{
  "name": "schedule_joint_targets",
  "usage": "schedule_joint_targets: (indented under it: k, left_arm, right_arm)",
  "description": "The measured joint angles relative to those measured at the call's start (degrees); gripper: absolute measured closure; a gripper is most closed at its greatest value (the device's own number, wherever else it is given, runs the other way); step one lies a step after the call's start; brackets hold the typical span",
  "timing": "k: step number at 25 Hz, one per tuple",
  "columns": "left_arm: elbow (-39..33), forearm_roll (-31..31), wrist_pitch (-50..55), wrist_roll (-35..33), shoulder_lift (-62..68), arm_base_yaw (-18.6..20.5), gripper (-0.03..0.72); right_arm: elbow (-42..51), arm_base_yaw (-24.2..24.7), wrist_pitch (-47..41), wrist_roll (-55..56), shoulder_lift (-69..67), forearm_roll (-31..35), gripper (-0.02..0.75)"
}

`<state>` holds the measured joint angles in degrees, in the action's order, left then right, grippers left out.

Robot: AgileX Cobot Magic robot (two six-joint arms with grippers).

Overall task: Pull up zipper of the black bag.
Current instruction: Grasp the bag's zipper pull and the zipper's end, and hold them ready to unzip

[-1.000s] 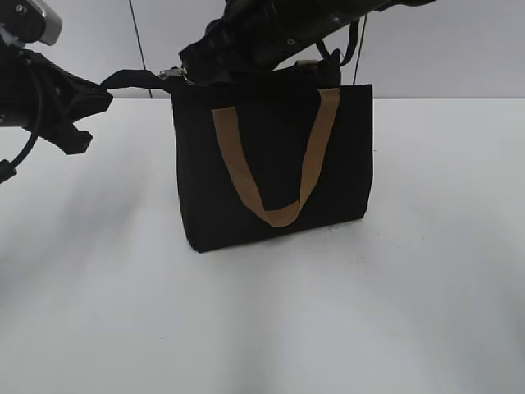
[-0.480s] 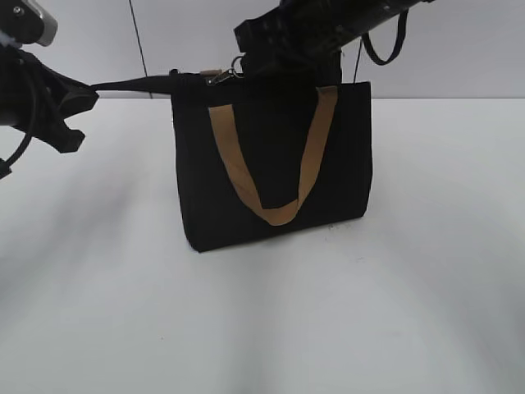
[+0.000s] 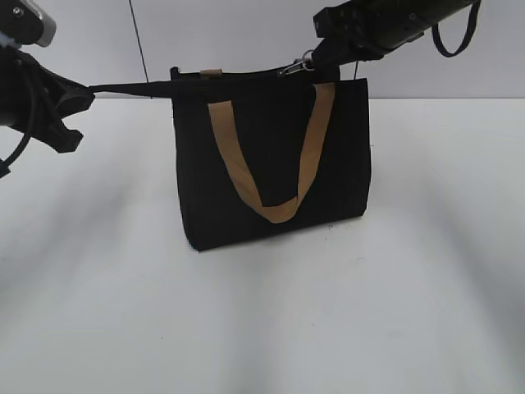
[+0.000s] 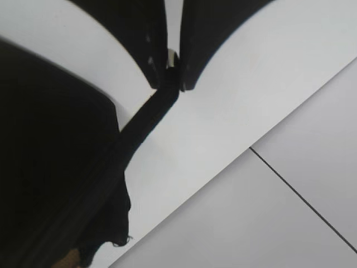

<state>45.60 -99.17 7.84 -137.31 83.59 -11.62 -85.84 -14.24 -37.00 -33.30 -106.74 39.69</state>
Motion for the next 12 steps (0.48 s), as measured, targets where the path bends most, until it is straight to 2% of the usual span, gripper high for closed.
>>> schedule_joint_targets:
  k: [8, 12]
  left_arm:
    - [0.0, 0.0, -0.7, 0.0, 0.0, 0.0, 0.662]
    - [0.0, 0.0, -0.2, 0.0, 0.0, 0.0, 0.663]
  right_arm:
    - [0.0, 5.3, -1.3, -0.8, 0.0, -2.6, 0.739]
    - [0.0, 6.1, -2.4, -0.8, 0.0, -2.7, 0.739]
